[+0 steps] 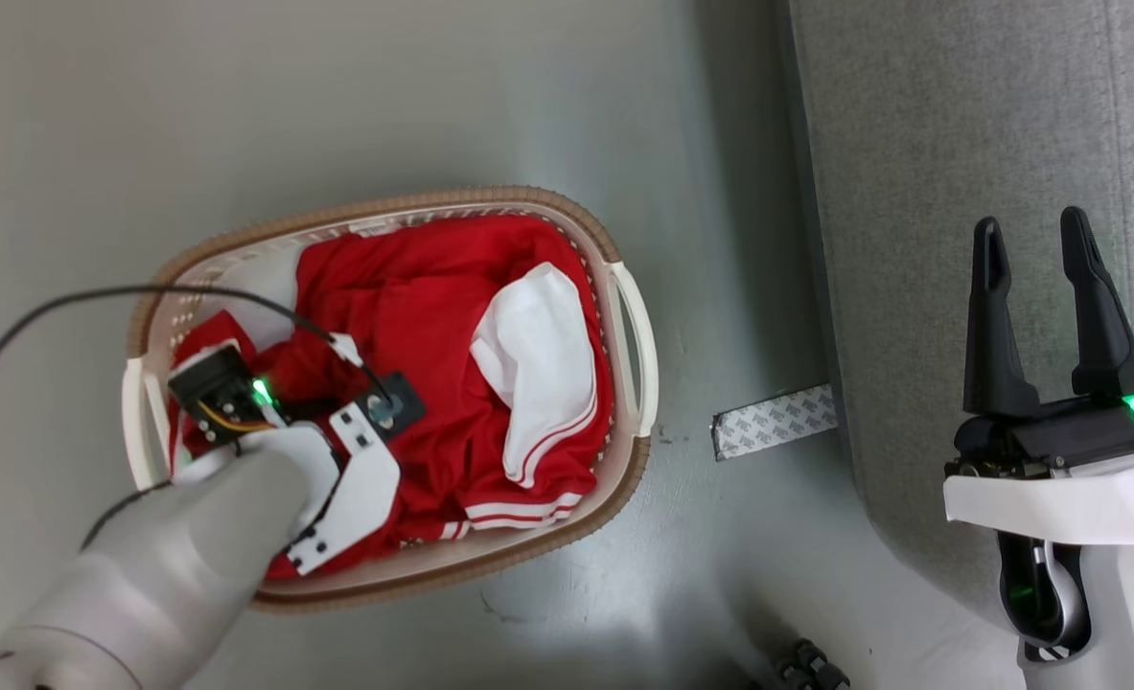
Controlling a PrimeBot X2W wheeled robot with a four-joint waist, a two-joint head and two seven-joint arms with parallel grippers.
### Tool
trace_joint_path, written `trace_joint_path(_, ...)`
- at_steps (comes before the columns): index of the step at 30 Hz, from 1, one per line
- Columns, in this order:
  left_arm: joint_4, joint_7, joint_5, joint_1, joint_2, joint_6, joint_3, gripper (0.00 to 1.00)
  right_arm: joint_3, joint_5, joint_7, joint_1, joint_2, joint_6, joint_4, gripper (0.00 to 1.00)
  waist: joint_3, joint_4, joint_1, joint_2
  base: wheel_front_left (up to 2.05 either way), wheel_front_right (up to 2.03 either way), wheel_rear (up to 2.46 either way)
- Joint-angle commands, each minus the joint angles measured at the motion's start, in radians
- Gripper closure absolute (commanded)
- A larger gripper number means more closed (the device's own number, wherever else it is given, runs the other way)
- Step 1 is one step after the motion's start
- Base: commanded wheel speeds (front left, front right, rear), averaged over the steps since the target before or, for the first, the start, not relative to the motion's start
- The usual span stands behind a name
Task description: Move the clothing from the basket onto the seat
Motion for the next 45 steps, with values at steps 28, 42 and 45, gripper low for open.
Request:
trace_joint_path(28,0.050,-0.292,-0.262,0.159,-0.125,0.001,0.021,1.00,-0.011,-0.057,-0.002,0.041,0.000,-0.002,0.088,0.00,-0.446,0.115,-0.0001,0.0000,0.00,0.00,0.00)
trace_joint_path(42,-0.065,-0.429,-0.454,0.324,-0.167,0.001,0.117,1.00,0.006,-0.044,-0.002,0.158,0.000,-0.002,0.159,0.00,-0.751,0.200,-0.0001,0.0000,0.00,0.00,0.00)
trace_joint_path(45,-0.132,-0.431,-0.469,0.330,-0.154,0.015,0.177,1.00,0.014,-0.047,-0.002,0.174,-0.001,-0.002,0.167,0.00,-0.788,0.212,-0.0001,0.0000,0.00,0.00,0.00)
